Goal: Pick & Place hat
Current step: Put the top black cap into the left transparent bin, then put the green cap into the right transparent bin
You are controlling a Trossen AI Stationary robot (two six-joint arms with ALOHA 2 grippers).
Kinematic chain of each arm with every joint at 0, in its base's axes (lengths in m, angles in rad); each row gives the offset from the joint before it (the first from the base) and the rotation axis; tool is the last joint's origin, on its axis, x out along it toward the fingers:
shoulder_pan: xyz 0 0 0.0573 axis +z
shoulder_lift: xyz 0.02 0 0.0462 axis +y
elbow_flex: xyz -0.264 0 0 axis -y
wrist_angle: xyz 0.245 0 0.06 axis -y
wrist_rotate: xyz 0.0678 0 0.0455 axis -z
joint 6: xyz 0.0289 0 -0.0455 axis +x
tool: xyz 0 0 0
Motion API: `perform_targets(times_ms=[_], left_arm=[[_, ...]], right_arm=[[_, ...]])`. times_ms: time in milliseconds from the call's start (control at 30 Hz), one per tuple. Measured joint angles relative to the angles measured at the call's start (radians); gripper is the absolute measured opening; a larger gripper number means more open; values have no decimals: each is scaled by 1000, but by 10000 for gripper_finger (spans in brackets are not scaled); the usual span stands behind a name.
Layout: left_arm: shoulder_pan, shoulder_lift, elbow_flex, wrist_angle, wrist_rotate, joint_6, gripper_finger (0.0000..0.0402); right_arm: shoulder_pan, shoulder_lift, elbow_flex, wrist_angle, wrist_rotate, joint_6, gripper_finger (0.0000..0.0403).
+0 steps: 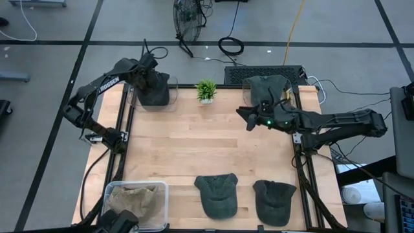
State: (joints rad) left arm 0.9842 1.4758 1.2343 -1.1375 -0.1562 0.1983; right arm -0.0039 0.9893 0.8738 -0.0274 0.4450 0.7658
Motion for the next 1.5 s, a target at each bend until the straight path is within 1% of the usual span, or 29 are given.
perform_targets(times_ms=[167,300,400,533,633,767,900,1067,1200,1300,1367,1433,1500], left_arm=[[-5,-73,0,-16,9,-36,162],[-5,-157,0,-24,89,-118,172],[-13,-208,1,-19,138,-183,181],[-46,-247,1,-21,205,-284,207],[-97,-286,1,-22,264,-371,237],[-191,-355,1,-19,298,-467,273],[-306,-442,1,-3,308,-565,286],[-477,-548,1,107,297,-729,263],[-637,-585,1,222,205,-870,231],[-752,-572,2,267,115,-960,202],[-822,-540,2,307,79,-990,182],[-887,-500,2,350,66,-1003,163],[-946,-450,2,420,60,-1006,148]], right_arm=[[-22,-34,0,-14,0,-97,130],[-55,-52,-1,-37,-12,-159,130],[-76,-79,-1,-60,-114,-168,130],[-71,-122,-1,-173,-274,-127,130],[-57,-153,-1,-240,-315,-113,130],[-54,-172,-1,-250,-314,-175,130],[-68,-166,-1,-224,-312,-249,130],[-76,-138,-1,-232,-310,-255,130],[-76,-121,-1,-231,-314,-287,130],[-76,-117,-1,-231,-314,-289,130],[-76,-119,-1,-231,-318,-276,130],[-73,-127,-1,-233,-352,-256,130],[-73,-134,-1,-233,-419,-252,130]])
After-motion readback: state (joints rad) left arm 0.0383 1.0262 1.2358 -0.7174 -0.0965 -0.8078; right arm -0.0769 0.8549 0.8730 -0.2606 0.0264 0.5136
